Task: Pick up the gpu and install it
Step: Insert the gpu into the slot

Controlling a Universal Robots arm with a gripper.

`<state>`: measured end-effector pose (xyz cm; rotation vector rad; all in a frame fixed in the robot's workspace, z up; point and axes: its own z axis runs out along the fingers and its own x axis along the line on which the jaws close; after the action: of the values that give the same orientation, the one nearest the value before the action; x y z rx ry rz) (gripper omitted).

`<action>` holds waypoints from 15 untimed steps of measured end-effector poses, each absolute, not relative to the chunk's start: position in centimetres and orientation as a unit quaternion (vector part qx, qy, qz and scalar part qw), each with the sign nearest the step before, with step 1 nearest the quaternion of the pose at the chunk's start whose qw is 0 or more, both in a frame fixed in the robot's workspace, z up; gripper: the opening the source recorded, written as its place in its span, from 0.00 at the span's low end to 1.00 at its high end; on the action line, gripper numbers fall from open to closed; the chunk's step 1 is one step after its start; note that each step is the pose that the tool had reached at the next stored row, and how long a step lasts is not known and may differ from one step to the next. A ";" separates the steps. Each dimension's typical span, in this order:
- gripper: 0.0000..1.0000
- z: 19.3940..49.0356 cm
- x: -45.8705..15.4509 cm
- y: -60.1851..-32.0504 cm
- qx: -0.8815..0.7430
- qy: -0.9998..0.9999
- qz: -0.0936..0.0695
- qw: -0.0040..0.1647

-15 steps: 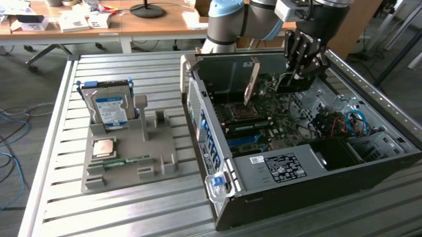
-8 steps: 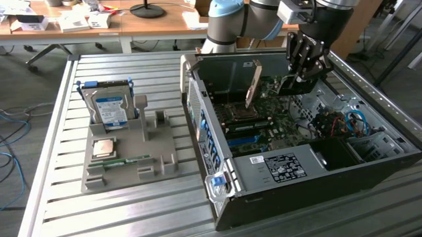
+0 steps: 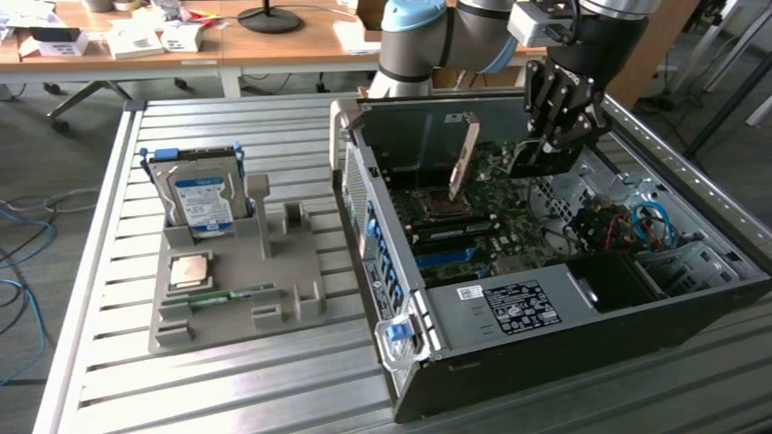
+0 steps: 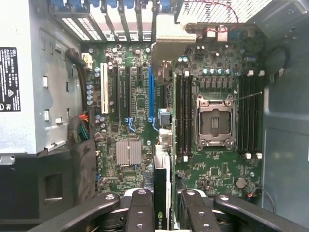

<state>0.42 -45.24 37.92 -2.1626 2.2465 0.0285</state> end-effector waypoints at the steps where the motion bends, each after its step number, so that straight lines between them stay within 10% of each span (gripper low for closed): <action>1: 0.27 37.9 0.3 -45.2 -0.693 0.720 0.009 0.012; 15: 0.27 37.0 -0.2 -45.2 -0.693 0.721 0.009 0.012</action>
<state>-0.20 -45.24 36.95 -2.1615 2.2474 0.0285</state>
